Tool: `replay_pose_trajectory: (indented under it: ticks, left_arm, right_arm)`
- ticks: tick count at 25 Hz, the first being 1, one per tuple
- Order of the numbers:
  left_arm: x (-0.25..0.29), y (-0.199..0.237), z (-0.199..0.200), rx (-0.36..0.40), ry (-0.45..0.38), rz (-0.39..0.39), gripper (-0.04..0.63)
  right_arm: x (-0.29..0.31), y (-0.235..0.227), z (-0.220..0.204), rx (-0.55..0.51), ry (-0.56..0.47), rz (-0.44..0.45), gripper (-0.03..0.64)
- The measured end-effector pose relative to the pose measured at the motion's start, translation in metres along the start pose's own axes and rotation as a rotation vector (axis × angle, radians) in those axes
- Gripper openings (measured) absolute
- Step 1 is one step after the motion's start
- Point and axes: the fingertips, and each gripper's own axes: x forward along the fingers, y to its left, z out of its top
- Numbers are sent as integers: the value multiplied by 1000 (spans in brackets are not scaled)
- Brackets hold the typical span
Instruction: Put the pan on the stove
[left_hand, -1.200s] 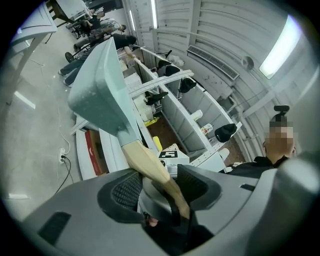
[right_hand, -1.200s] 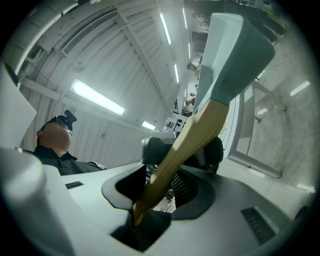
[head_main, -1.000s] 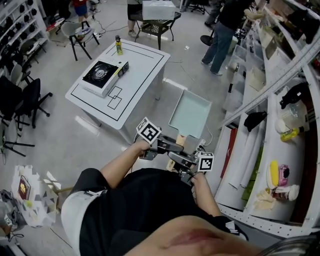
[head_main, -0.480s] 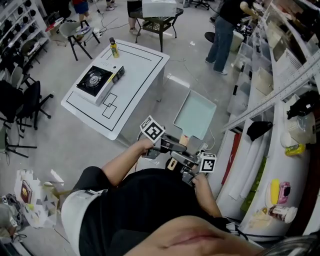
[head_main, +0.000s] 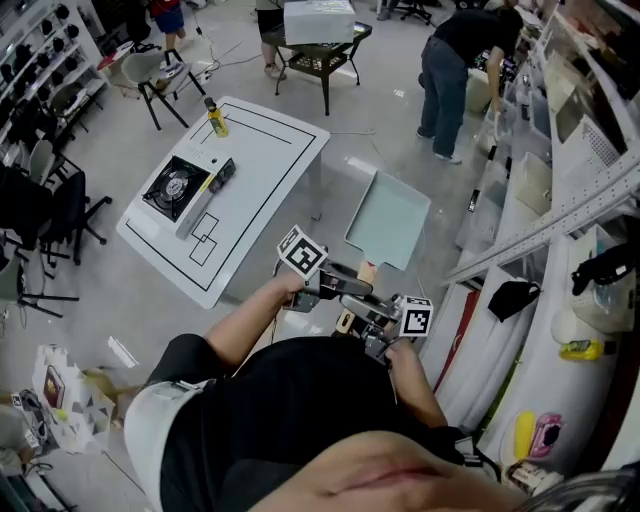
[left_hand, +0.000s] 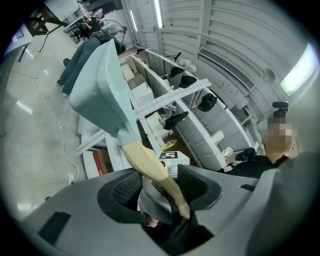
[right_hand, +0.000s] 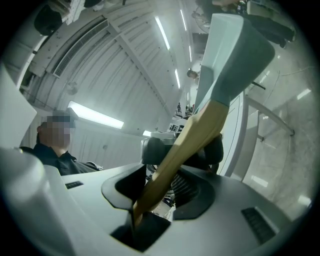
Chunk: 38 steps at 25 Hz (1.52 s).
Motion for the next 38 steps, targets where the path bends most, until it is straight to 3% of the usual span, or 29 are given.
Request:
replay_pose_trajectory:
  ticks: [8,15,23,28,38]
  left_arm:
    - [31,28,81,6,-22,4,225]
    - [42,49,127,16,-58,31,225]
    - [31,66,144,21,-83,71,225]
    - [18,76,154,-14,-143,61,225]
    - [-51,94,171,-3,-276,113,225]
  right_arm:
    - [-29,-18,84,-6,10,2,166]
    - [-41,-33,129,-10,43,19,166]
    - [-35,-51,144,10,59,45,166]
    - [-23,-62,153,29,105,55,167]
    - [35,-90,160,44,243,100,168]
